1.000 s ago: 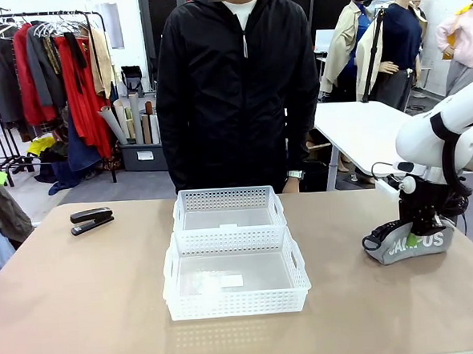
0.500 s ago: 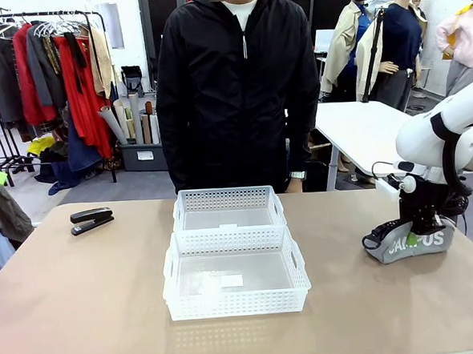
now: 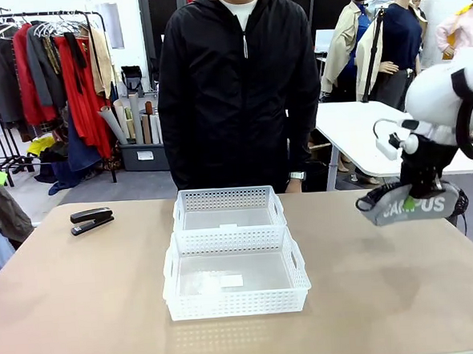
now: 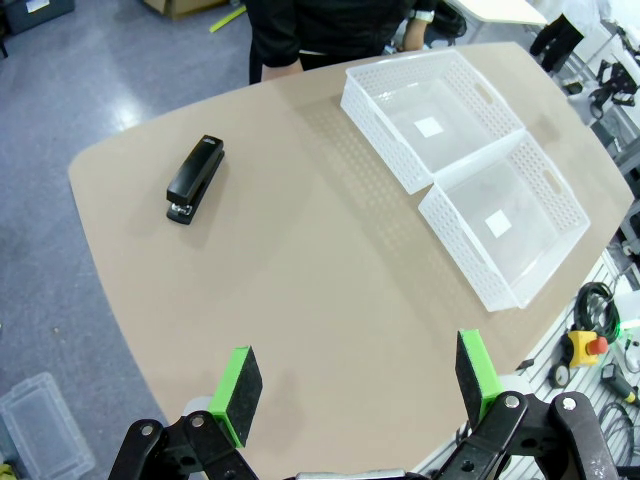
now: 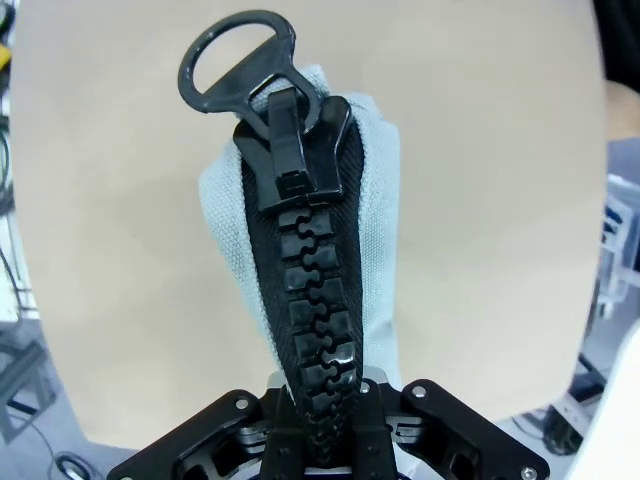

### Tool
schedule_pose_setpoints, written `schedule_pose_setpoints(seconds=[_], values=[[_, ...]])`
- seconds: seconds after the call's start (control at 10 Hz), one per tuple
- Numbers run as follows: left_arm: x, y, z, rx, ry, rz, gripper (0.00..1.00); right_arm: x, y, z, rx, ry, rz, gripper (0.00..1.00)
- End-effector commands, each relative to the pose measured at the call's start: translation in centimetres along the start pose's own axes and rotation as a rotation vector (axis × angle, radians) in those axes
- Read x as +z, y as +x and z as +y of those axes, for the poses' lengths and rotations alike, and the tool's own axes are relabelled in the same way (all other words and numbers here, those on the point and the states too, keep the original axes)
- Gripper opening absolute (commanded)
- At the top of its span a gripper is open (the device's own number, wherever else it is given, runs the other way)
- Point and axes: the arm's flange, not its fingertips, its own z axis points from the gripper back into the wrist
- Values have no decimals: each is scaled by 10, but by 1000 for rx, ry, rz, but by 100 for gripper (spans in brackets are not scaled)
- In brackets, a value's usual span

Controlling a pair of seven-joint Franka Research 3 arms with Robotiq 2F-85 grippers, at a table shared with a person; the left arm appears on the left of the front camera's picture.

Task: Distribute items into two baskets.
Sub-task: Pick up the Pencil pouch that the person points to.

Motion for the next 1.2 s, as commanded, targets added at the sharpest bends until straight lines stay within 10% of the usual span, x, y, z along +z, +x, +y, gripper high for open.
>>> schedule_pose_setpoints(seconds=[0.0,1.1], values=[[1,1,0,0,-10,-11,100,29,23,9,-114,-25,38,0],[1,1,0,0,-10,-11,100,100,42,45,-210,-140,76,0]])
